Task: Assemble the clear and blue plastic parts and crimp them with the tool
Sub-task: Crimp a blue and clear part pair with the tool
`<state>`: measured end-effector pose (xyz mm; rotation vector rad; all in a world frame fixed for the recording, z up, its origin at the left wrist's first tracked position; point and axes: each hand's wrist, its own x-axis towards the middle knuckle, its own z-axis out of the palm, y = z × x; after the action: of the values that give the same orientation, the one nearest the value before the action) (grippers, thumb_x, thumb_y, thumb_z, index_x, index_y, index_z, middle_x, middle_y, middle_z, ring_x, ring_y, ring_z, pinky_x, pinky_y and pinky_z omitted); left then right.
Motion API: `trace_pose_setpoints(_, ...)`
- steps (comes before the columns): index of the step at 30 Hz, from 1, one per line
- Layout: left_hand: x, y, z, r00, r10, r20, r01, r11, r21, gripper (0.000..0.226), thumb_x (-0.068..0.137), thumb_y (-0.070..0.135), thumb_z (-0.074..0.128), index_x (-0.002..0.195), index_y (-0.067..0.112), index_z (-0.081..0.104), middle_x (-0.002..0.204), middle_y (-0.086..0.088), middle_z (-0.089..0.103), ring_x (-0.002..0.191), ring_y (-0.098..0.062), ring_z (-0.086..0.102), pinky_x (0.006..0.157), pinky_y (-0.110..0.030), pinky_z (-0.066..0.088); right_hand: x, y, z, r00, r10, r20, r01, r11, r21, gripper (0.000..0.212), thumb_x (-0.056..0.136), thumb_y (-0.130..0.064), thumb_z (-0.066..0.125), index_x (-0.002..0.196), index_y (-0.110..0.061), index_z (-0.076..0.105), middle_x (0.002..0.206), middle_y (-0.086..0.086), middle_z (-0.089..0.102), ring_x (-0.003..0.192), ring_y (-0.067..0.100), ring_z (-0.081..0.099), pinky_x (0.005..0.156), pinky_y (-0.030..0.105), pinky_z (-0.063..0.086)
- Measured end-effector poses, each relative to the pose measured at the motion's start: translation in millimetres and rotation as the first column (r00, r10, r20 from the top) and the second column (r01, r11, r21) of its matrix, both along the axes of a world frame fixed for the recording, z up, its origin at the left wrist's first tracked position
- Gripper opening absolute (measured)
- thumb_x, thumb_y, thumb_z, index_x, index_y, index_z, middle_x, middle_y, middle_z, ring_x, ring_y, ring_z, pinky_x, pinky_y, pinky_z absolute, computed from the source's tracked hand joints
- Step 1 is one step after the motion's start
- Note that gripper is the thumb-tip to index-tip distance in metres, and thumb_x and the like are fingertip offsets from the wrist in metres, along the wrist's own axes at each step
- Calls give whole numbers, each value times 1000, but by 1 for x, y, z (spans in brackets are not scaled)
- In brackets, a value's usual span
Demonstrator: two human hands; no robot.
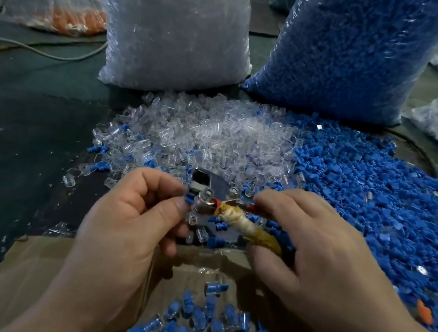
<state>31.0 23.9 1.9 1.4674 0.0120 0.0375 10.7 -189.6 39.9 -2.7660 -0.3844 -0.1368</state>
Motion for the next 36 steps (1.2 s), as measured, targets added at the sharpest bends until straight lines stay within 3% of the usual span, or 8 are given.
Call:
trace_pose_setpoints(7,-2,0,1,998,-31,51,30,999,13,18,74,15,76,86,29,72,76,0,68,62,-13,65,46,-23,49,0,-6,0,999,11,33,-12,999,42,57,80,-56,42,131,-32,49,114,-16,53,102,9,51,81,33,50)
trace_pose_setpoints(10,-3,-1,5,998,-23,55,24,999,-25,14,75,17,68,83,28,72,74,-1,68,59,-12,64,45,-21,49,-1,-8,1,998,33,61,-37,997,63,54,81,-53,46,130,-31,50,116,-18,53,103,6,50,80,28,48)
trace_pose_setpoints(14,-1,-1,4,999,9,44,-9,1000,-15,29,87,1,63,82,29,71,73,-2,68,58,-12,63,44,-21,48,-1,-8,0,995,77,59,-79,996,35,55,80,-53,46,130,-31,51,118,-20,50,105,2,46,81,15,37)
trace_pose_setpoints(19,-1,1,5,999,3,49,-3,1000,-4,23,86,8,65,85,30,72,73,-2,69,59,-12,63,45,-21,48,0,-8,1,996,80,34,-81,996,24,56,80,-54,46,130,-32,51,117,-19,53,103,2,48,80,16,37)
trace_pose_setpoints(21,-1,1,6,999,-13,47,14,1000,-12,17,81,14,66,86,29,72,75,-2,70,61,-11,64,45,-21,49,1,-6,3,997,71,40,-71,997,-6,54,79,-53,46,127,-31,55,112,-18,58,98,5,53,79,18,40)
trace_pose_setpoints(24,0,1,4,999,-7,47,8,1000,-4,26,87,5,63,85,29,72,75,-1,70,60,-11,64,45,-20,48,2,-4,4,997,61,37,-59,997,-41,52,78,-53,45,121,-29,61,100,-17,62,87,5,55,72,18,40)
trace_pose_setpoints(29,1,1,6,999,7,44,-4,999,-51,17,77,14,76,84,29,71,76,-1,68,60,-12,62,44,-21,47,5,-4,5,998,61,29,-60,997,-49,35,79,-55,43,97,-34,65,75,-19,55,68,3,51,56,21,42)
trace_pose_setpoints(36,-2,-1,11,1000,-4,18,5,997,-76,14,70,22,64,79,29,72,76,-4,68,58,-12,62,43,-20,47,0,-2,1,998,40,38,-41,998,45,50,79,-52,47,120,-28,61,101,-18,62,90,3,55,78,23,46)
